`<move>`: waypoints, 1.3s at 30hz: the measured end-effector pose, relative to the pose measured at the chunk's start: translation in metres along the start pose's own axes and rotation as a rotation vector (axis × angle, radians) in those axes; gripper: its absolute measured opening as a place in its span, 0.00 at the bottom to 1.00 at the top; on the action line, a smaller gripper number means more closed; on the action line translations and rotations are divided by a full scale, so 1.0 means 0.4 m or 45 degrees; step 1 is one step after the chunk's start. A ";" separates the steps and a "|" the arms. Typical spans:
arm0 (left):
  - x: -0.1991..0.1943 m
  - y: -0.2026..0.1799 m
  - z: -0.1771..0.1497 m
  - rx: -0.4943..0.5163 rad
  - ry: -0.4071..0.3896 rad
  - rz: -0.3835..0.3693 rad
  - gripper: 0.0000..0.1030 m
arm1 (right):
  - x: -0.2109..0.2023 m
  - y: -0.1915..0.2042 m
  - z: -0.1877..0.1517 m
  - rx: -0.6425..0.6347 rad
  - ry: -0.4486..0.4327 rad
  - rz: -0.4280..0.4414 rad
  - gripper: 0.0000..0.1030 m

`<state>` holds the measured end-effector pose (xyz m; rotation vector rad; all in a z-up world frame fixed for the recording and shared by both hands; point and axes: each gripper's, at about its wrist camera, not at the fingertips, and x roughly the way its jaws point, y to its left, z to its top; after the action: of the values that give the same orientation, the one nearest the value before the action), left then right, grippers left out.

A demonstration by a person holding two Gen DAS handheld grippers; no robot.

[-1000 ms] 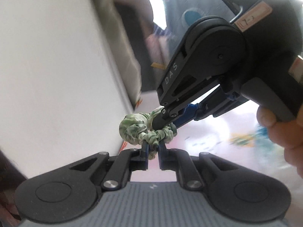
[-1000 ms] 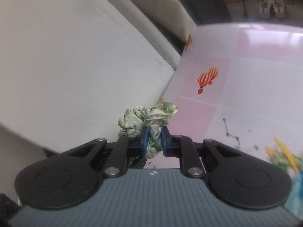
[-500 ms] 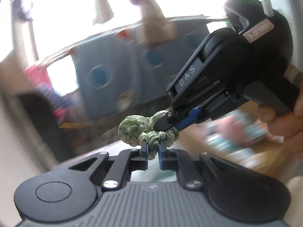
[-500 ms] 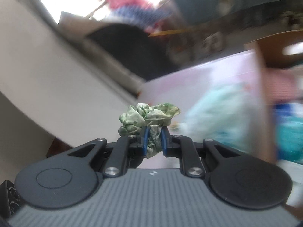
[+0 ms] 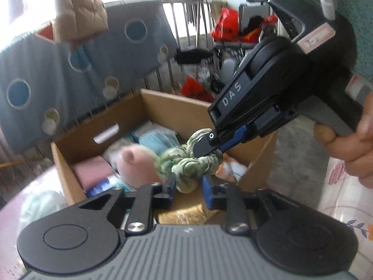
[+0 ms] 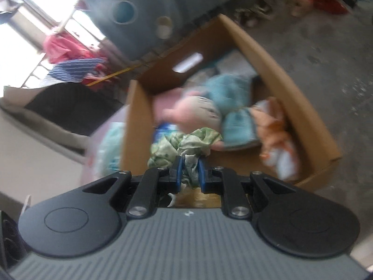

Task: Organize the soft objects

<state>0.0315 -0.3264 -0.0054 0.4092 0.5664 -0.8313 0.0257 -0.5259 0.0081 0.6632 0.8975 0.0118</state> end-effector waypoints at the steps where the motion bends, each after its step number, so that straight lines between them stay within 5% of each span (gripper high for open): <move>1: 0.009 0.003 -0.007 -0.002 0.018 0.002 0.36 | 0.026 -0.011 0.004 0.001 0.020 -0.027 0.13; 10: -0.004 0.054 -0.008 -0.084 0.076 -0.019 0.52 | 0.108 0.007 0.013 -0.209 0.092 -0.221 0.17; 15: -0.022 0.076 -0.014 -0.117 0.079 -0.016 0.59 | 0.110 0.035 0.010 -0.296 0.046 -0.327 0.41; 17: -0.029 0.081 -0.018 -0.129 0.081 0.002 0.63 | 0.092 0.043 0.013 -0.303 0.006 -0.325 0.43; 23: -0.067 0.091 -0.019 -0.178 0.072 0.032 0.79 | -0.034 0.068 -0.008 -0.202 -0.183 -0.163 0.52; 30: -0.142 0.110 -0.035 -0.220 0.048 0.135 0.89 | -0.273 0.081 -0.115 -0.033 -0.539 0.430 0.80; 32: -0.166 0.123 -0.045 -0.258 0.049 0.179 0.91 | -0.322 0.092 -0.149 -0.044 -0.605 0.512 0.84; 35: -0.204 0.151 -0.072 -0.348 0.046 0.268 0.93 | -0.371 0.125 -0.205 -0.126 -0.657 0.500 0.95; 39: -0.254 0.199 -0.119 -0.456 0.046 0.426 1.00 | -0.370 0.176 -0.287 -0.280 -0.675 0.265 0.99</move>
<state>0.0239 -0.1936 0.0296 0.1822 0.6450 -0.3907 -0.1338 -0.4500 0.1019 0.5146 0.3083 0.1140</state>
